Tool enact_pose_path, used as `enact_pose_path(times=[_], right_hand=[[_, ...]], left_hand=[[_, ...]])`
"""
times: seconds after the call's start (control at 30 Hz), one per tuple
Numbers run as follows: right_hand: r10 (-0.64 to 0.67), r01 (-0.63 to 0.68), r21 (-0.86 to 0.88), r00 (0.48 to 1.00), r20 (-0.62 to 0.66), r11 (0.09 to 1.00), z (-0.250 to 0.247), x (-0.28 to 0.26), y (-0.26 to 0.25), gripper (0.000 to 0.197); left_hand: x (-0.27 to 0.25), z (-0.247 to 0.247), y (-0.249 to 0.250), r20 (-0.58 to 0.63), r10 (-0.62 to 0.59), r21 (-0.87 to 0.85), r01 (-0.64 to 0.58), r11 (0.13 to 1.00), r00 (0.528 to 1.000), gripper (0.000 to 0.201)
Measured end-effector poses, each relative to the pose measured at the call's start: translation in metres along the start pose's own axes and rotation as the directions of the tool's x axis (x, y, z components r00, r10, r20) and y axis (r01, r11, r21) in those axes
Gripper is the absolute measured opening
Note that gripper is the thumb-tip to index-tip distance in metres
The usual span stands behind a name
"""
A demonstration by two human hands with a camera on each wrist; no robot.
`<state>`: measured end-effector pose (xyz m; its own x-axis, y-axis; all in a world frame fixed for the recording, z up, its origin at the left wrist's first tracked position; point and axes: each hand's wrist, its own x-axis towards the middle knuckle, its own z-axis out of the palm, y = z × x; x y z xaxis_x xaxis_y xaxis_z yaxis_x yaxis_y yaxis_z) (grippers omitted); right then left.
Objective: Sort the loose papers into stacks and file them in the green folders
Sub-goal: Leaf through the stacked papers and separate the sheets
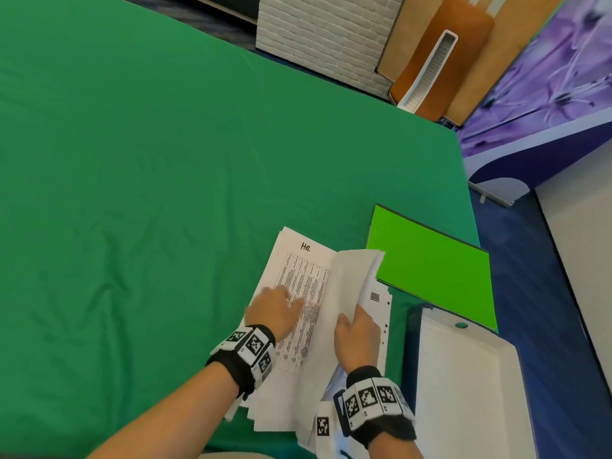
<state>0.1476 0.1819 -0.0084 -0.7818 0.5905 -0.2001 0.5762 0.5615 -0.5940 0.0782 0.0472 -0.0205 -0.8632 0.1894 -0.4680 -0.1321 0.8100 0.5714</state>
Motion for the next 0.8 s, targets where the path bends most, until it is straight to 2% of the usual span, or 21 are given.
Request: enact_pose_path(times=[0.07,0.13,0.23,0.37,0.43,0.53,0.6,0.67,0.73,0.8], right_hand=[[0.014,-0.014,-0.015,1.0,-0.01,1.0,0.0,0.0,0.002,0.03],[0.013,-0.013,-0.013,1.0,-0.008,1.0,0.001,0.0,0.004,0.029],[-0.004,0.004,-0.026,1.0,-0.007,1.0,0.004,-0.002,0.005,0.029],[-0.024,0.023,-0.026,0.999,-0.023,0.999,0.007,-0.006,0.003,0.034],[-0.026,0.026,0.013,0.999,-0.044,1.0,0.006,-0.008,0.002,0.046],[-0.011,0.016,0.063,0.997,-0.071,0.998,0.003,-0.009,0.0,0.077],[-0.05,0.052,0.029,0.995,-0.086,0.998,0.005,-0.01,0.002,0.085],[-0.076,0.076,-0.007,0.992,-0.104,0.997,0.009,-0.009,0.005,0.075],[-0.08,0.078,-0.025,0.991,-0.107,0.997,0.013,-0.005,0.01,0.049],[-0.066,0.064,-0.022,0.993,-0.097,0.998,0.014,-0.004,0.011,0.033]], left_hand=[[0.006,-0.01,-0.016,-0.124,-0.212,0.16,0.23,0.96,0.969,0.05],[0.011,-0.014,-0.031,-0.136,-0.273,0.155,0.293,0.943,0.952,0.045],[0.015,-0.011,-0.043,-0.146,-0.205,0.113,0.222,0.968,0.968,0.03],[0.011,-0.01,-0.046,-0.196,-0.137,0.124,0.163,0.979,0.971,0.032],[0.008,-0.011,-0.044,-0.239,-0.085,0.165,0.127,0.978,0.967,0.031],[0.0,-0.012,-0.033,-0.297,0.061,0.325,0.04,0.945,0.953,0.027],[-0.008,-0.012,-0.022,-0.304,0.156,0.406,-0.021,0.914,0.94,0.023],[-0.015,-0.011,-0.012,-0.282,0.213,0.428,-0.076,0.9,0.935,0.019],[-0.02,-0.008,-0.003,-0.263,0.251,0.405,-0.129,0.905,0.932,0.019],[-0.025,-0.004,0.005,-0.258,0.302,0.342,-0.205,0.917,0.918,0.018]])
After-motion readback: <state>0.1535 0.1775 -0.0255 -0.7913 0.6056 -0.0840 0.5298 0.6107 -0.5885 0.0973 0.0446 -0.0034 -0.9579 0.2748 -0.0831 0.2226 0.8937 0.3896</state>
